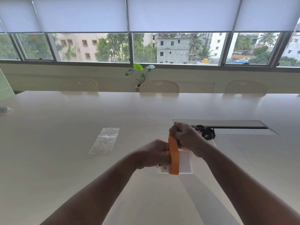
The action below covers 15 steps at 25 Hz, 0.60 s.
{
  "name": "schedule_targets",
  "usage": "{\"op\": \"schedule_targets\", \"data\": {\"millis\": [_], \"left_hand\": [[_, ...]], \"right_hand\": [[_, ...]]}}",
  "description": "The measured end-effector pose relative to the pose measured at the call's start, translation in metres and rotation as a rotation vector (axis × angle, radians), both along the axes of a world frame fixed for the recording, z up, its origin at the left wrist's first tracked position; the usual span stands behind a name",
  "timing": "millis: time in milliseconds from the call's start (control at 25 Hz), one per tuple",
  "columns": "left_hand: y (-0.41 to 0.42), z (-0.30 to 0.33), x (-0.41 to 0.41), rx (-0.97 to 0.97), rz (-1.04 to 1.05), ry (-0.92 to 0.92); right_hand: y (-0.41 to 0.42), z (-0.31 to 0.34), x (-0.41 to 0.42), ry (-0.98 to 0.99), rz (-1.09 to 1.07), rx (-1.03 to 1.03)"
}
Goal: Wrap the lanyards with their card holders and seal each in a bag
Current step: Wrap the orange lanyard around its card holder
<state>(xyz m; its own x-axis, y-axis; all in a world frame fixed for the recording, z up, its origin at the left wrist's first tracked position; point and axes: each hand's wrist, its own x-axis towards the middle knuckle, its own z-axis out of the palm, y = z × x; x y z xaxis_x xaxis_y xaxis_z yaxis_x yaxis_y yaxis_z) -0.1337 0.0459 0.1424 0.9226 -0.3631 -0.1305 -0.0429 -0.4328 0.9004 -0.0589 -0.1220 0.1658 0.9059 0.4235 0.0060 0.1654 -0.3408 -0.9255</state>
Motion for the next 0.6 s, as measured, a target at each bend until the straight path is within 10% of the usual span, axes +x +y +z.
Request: {"op": "schedule_targets", "data": {"millis": [360,600], "left_hand": [[-0.003,-0.001,0.001,-0.059,0.076,0.01],[-0.006,-0.004,-0.001,-0.048,0.123,0.025]], "right_hand": [[-0.005,-0.019,0.007,0.135,-0.066,0.111],[0.003,-0.027,-0.001,-0.218,-0.112,-0.163]]}}
